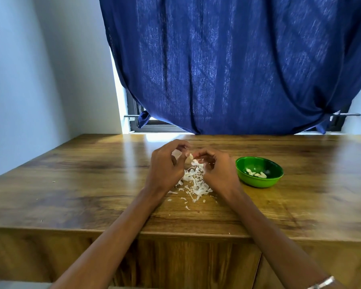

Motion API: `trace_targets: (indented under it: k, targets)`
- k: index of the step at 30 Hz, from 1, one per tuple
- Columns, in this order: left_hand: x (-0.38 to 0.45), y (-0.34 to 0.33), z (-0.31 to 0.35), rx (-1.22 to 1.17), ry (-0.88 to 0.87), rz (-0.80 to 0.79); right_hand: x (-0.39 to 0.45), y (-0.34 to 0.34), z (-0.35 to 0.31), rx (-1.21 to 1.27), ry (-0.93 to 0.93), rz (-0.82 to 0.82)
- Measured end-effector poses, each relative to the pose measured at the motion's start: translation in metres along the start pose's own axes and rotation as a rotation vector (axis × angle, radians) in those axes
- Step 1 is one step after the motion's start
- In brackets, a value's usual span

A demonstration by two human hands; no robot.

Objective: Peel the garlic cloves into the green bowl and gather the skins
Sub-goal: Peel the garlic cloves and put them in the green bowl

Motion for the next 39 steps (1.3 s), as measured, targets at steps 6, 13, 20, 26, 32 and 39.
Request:
trace_targets:
  k: [6,13,20,26,32,39]
  targets:
    - [-0.001,0.0,0.003,-0.011,0.039,0.036,-0.001,-0.002,-0.005,0.084,0.032,0.016]
    - [-0.001,0.0,0.006,-0.078,0.076,0.006,0.0,0.001,0.0,0.076,0.005,0.088]
    - [-0.001,0.0,0.01,-0.182,0.145,-0.062,-0.001,0.006,0.0,0.357,-0.08,0.088]
    - [-0.002,0.001,0.013,-0.211,0.156,-0.05,-0.003,0.006,-0.002,0.423,-0.148,-0.018]
    - [-0.002,0.002,0.016,-0.218,0.142,-0.062,-0.005,0.007,-0.005,0.41,-0.145,-0.04]
    - [-0.003,0.002,0.02,-0.276,0.126,-0.09,-0.006,0.008,-0.006,0.466,-0.15,-0.027]
Point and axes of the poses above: each hand's wrist, its own x-axis towards the middle knuckle, its own y-axis out of the back of the hand, z = x × y, the point moved 1 cm from there along x, towards the middle knuckle, and after that the axes turned 9 degrees about -z, right-handed, at the moved point
